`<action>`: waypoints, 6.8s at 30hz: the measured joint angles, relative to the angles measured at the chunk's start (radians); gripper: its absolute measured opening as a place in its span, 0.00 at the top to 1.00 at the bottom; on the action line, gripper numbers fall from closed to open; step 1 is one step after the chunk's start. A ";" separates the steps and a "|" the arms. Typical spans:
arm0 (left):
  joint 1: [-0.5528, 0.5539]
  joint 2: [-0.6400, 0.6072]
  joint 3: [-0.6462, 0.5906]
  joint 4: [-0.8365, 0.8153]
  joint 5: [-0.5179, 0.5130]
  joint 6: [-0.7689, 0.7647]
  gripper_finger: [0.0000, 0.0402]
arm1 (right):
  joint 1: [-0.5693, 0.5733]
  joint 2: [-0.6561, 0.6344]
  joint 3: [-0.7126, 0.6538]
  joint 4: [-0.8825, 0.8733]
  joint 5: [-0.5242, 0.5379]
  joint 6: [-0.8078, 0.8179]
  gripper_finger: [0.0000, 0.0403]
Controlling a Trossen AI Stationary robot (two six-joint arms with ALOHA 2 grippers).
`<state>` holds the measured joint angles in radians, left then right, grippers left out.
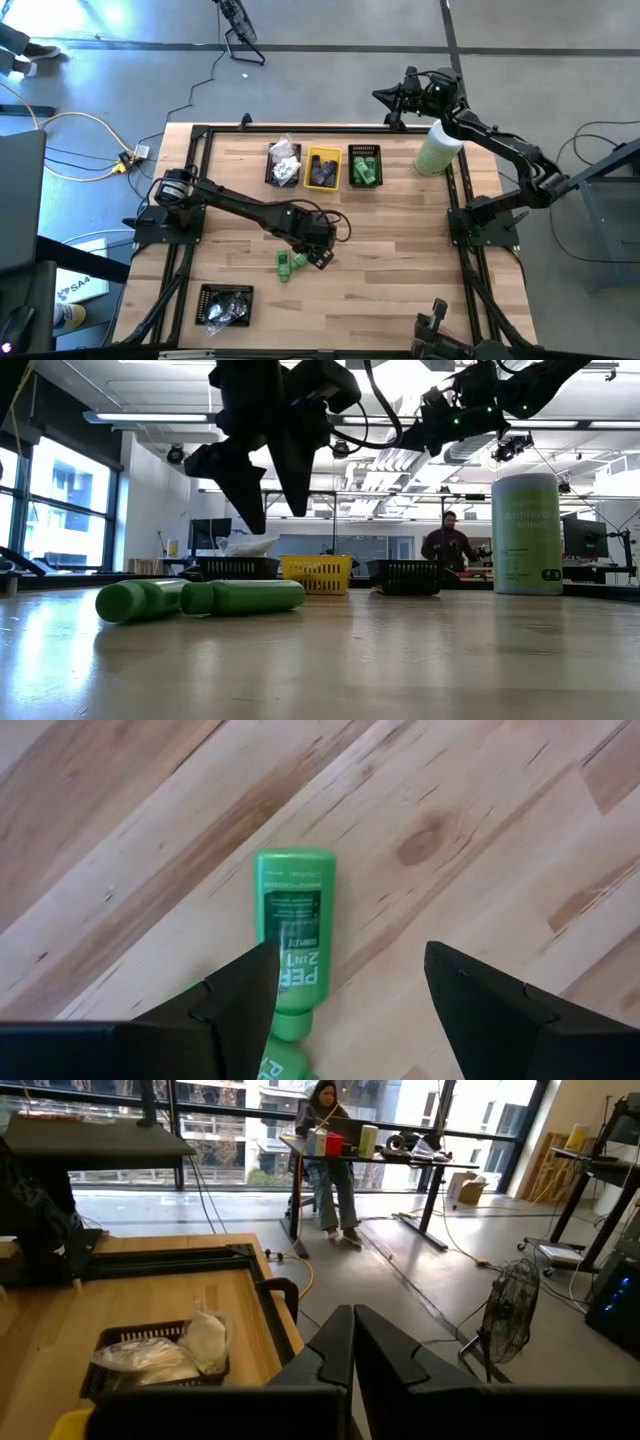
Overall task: Pick & Place Travel size toiletries
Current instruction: Put the green shampoo bottle into the top right black bin
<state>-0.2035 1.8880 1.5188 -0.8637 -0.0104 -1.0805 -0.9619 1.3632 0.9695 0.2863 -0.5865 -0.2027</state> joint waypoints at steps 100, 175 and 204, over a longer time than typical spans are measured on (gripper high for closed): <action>-0.001 0.164 -0.031 0.092 0.081 0.178 0.53 | -0.016 0.000 0.000 0.001 0.008 -0.014 0.99; 0.126 0.105 -0.176 0.289 -0.084 0.352 0.57 | -0.076 0.000 0.000 -0.012 0.039 -0.085 0.99; 0.370 -0.010 -0.392 0.581 0.111 0.717 0.57 | -0.063 0.000 0.000 -0.130 0.026 0.016 0.99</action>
<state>0.1667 1.8778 1.1271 -0.2823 0.1001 -0.3632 -1.0246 1.3632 0.9695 0.1559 -0.5610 -0.1870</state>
